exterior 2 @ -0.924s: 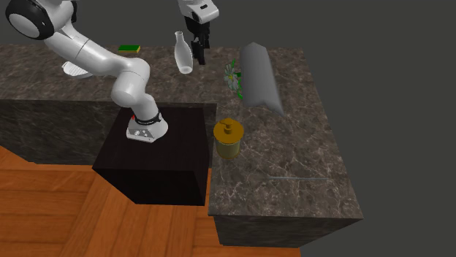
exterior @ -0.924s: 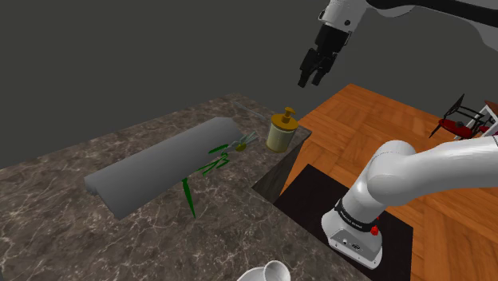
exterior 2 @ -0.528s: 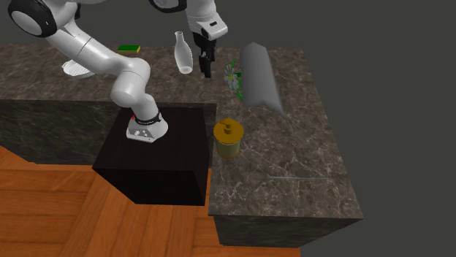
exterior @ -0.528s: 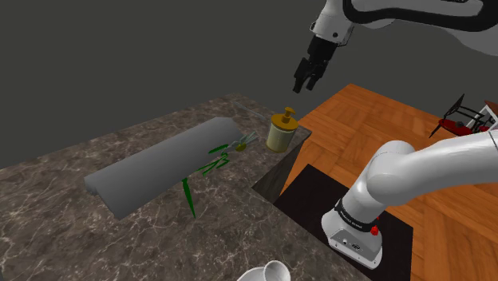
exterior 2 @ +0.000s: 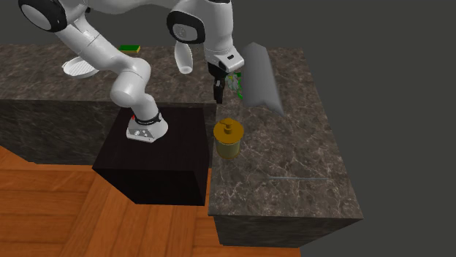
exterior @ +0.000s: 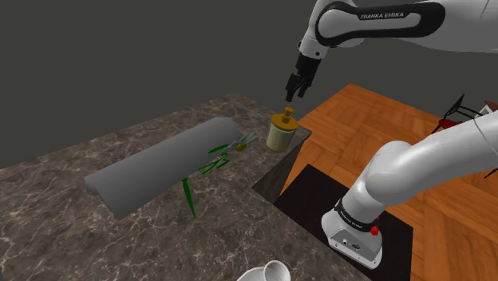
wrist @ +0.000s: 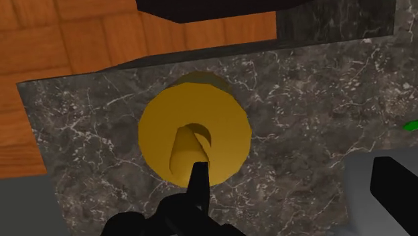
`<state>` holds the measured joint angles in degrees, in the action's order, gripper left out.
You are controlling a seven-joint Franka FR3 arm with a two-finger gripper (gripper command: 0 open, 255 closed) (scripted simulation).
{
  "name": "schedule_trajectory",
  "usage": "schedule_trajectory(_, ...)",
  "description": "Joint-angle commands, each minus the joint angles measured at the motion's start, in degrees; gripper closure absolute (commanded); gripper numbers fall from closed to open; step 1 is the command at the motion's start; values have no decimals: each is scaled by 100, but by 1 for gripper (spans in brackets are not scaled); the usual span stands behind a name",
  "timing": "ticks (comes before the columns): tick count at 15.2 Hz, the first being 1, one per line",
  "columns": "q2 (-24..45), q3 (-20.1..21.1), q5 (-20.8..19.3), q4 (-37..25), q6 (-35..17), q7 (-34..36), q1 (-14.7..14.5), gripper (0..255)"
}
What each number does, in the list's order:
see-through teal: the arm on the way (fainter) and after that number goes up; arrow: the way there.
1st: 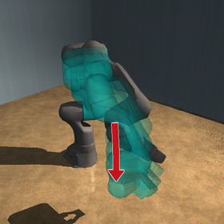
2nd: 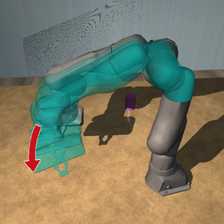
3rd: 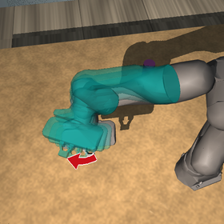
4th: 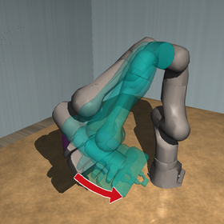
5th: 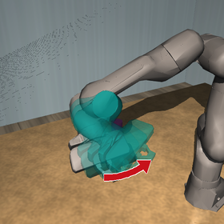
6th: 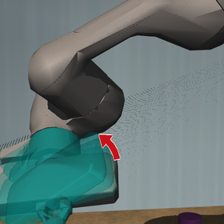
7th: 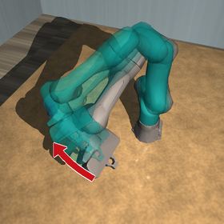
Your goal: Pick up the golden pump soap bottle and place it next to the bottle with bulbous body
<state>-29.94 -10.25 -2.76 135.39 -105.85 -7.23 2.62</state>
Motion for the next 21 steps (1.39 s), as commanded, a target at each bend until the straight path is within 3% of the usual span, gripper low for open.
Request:
schedule_trajectory(1, 357, -143, -86, -10, -310, -201, 37, 0)
schedule_trajectory(7, 1420, -505, -217, -270, -997, -738, 128, 0)
schedule_trajectory(15, 1641, -552, -195, 129, -1613, -768, 131, 0)
schedule_trajectory(21, 1641, -551, -195, 129, -1613, -768, 131, 0)
